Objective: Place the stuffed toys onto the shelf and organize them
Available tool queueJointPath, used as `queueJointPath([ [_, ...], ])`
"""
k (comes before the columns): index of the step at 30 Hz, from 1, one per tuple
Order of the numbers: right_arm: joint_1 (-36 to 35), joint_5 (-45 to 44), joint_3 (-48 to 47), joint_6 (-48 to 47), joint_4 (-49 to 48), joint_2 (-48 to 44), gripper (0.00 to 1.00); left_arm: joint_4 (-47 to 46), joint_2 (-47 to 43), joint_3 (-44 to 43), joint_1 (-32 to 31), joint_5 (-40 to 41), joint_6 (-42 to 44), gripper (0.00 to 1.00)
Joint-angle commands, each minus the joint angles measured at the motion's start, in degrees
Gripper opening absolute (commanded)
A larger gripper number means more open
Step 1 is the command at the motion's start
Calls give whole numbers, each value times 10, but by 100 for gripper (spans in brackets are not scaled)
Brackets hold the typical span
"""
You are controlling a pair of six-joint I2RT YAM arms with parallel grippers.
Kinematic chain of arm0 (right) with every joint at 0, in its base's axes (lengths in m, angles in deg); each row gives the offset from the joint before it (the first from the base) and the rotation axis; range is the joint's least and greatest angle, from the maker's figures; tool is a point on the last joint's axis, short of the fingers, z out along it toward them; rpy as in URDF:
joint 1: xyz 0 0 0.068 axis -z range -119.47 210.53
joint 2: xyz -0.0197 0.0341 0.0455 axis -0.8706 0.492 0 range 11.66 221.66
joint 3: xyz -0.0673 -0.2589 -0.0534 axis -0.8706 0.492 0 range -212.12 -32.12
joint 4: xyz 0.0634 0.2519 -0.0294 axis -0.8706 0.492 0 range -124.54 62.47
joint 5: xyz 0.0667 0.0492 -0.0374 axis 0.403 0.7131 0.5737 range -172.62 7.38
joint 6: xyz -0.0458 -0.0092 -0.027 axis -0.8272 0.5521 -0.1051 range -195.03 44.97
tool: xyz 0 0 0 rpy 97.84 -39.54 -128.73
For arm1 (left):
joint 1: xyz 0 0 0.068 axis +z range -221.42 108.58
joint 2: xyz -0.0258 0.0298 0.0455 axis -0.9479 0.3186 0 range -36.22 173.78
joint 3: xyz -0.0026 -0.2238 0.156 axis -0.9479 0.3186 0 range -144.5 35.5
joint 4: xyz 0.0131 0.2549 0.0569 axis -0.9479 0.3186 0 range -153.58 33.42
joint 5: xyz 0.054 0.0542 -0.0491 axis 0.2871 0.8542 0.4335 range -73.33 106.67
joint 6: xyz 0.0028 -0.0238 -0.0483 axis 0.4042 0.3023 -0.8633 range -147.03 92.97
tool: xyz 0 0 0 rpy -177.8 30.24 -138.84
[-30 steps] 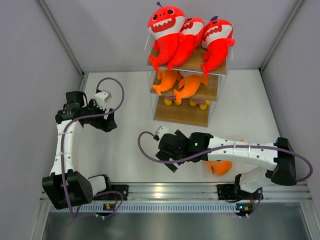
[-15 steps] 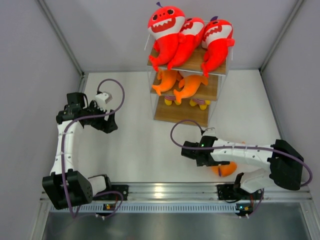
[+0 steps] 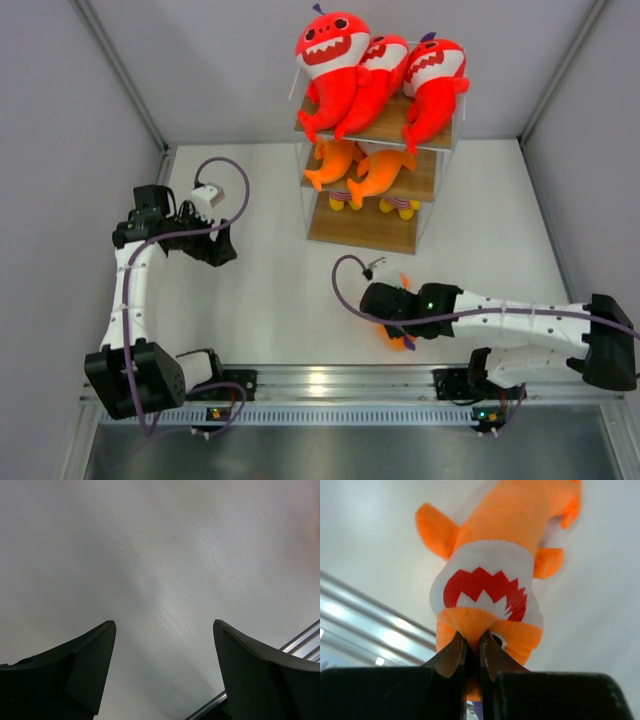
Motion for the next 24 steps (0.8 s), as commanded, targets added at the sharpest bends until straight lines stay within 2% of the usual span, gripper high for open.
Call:
queueJointPath([
  [1, -86, 124, -64, -205, -233, -45, 0, -9, -20, -1, -3, -16, -8, 84],
  [3, -124, 205, -71, -304, -273, -54, 0, -8, -23, 0, -7, -19, -10, 84],
  [5, -131, 282, -72, -400, -310, -58, 0, -8, -26, -1, -9, -20, -14, 84],
  [10, -127, 303, -112, -697, -294, -17, 0, 19, -35, -23, -13, -59, -4, 85],
  [11, -124, 300, -114, -805, -292, -13, 0, 27, -37, -39, -13, -66, -1, 85],
  [12, -112, 300, -112, -857, -302, -10, 0, 37, -42, -45, -12, -76, 4, 86],
  [13, -102, 301, -112, -947, -310, -4, 0, 41, -47, -52, -13, -90, 5, 86],
  [16, -52, 357, -157, -1057, -266, 34, 0, 71, -63, -76, -13, -125, 24, 88],
  [18, -20, 390, -221, -1134, -236, 58, 0, 99, -69, -93, -14, -173, 62, 90],
  [19, -12, 393, -266, -1187, -202, 87, 0, 122, -71, -98, -17, -199, 74, 91],
  [24, 17, 380, -417, -1286, -99, 189, 0, 136, -91, -112, -26, -235, 100, 98],
])
